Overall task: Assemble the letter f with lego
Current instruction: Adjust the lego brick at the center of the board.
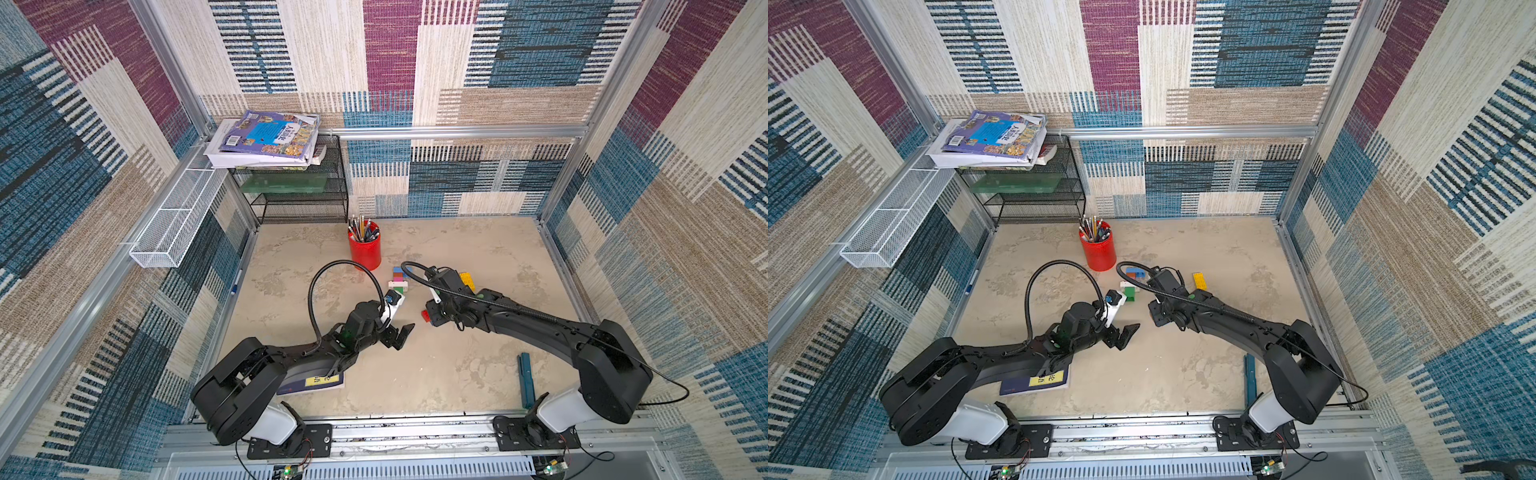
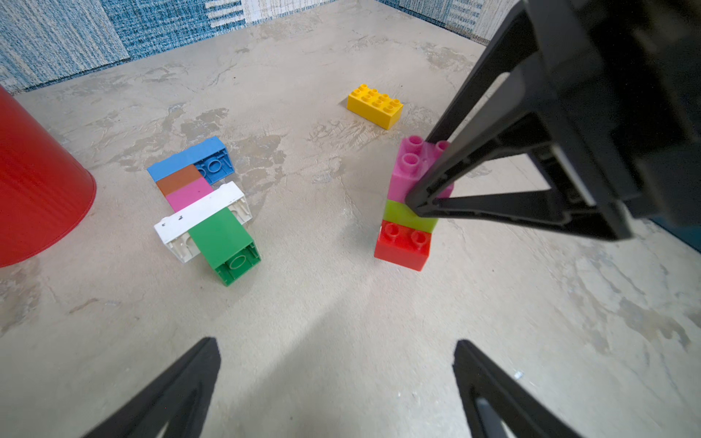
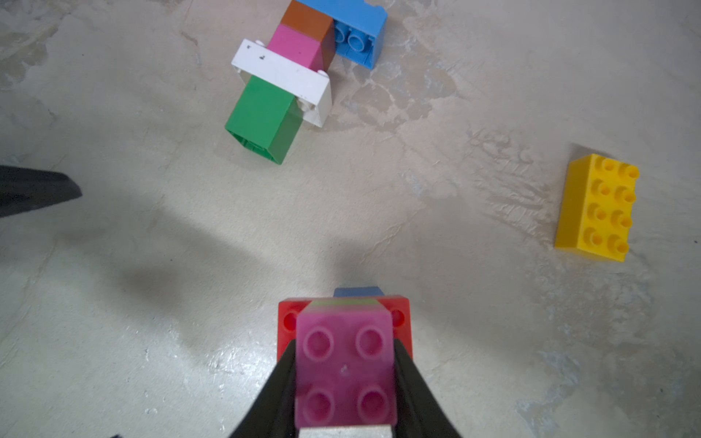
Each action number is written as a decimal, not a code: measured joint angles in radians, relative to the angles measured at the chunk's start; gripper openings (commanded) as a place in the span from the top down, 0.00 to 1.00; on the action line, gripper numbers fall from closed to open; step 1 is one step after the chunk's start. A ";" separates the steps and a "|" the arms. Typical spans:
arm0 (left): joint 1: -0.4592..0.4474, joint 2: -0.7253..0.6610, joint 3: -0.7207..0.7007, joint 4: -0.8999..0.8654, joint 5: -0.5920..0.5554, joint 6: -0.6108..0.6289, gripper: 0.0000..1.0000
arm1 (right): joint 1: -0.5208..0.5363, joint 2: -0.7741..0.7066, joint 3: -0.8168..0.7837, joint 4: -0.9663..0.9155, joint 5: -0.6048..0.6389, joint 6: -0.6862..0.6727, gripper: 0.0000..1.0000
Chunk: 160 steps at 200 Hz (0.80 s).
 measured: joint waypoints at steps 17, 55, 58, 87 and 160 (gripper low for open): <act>0.000 -0.002 0.000 0.000 0.000 -0.002 0.01 | 0.000 0.000 -0.012 0.026 0.000 0.001 0.85; 0.000 -0.002 -0.005 -0.001 0.000 -0.002 0.01 | -0.009 0.000 -0.029 0.059 0.007 0.005 0.85; 0.000 -0.002 -0.005 0.000 0.000 -0.002 0.01 | -0.010 -0.001 -0.030 0.061 0.006 0.005 0.85; 0.000 -0.002 -0.006 0.000 -0.001 -0.002 0.01 | -0.012 -0.007 -0.042 0.081 0.007 0.005 0.86; 0.000 -0.008 -0.007 -0.001 -0.005 -0.002 0.01 | -0.004 0.001 -0.069 0.142 0.035 0.020 0.86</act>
